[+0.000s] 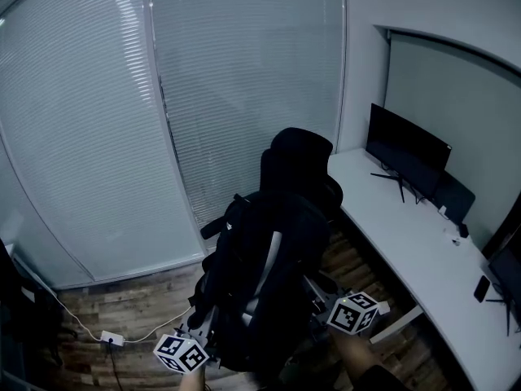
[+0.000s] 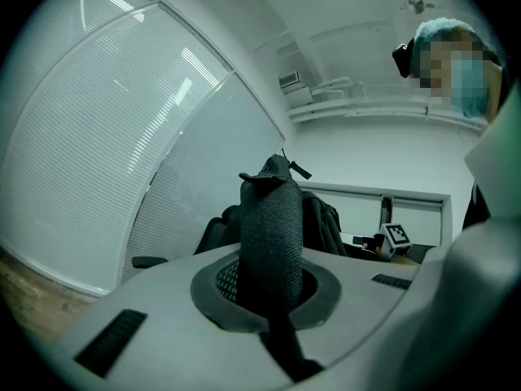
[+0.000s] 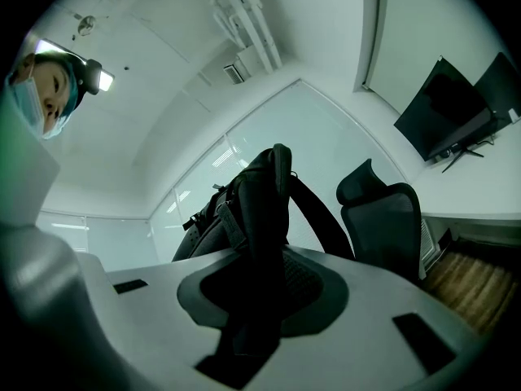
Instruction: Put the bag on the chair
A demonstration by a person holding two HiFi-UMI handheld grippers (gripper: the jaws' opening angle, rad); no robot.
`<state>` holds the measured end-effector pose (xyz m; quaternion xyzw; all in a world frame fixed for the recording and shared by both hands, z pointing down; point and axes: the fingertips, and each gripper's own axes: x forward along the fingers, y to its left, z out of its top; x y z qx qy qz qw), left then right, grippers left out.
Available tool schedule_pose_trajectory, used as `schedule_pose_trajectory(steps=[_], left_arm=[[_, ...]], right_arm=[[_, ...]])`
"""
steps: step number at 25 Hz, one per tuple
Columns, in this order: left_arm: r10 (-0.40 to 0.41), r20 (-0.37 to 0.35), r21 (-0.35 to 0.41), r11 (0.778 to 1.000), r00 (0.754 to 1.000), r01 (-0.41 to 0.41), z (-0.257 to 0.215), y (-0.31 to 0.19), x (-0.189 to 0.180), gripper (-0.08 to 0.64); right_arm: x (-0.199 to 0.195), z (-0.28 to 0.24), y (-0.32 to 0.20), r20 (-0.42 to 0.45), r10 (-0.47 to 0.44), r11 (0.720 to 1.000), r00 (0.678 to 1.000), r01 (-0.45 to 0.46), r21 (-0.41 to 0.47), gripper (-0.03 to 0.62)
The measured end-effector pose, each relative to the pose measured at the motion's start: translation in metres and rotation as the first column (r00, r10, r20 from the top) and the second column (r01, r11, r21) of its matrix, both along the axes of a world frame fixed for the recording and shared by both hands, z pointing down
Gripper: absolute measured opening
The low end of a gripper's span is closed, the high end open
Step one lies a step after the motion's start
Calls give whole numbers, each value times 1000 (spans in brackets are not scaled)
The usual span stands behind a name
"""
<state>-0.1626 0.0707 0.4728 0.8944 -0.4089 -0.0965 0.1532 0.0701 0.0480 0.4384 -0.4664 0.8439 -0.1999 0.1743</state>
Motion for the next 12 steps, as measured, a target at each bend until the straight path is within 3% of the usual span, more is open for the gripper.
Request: schedule_pose_trajectory(steps=[12], left_arm=[[-82,26,-11,997,996,83,2,-108,20,21]], right_arm=[[17,7,-122,26,-68,998,997,69,-13,92]])
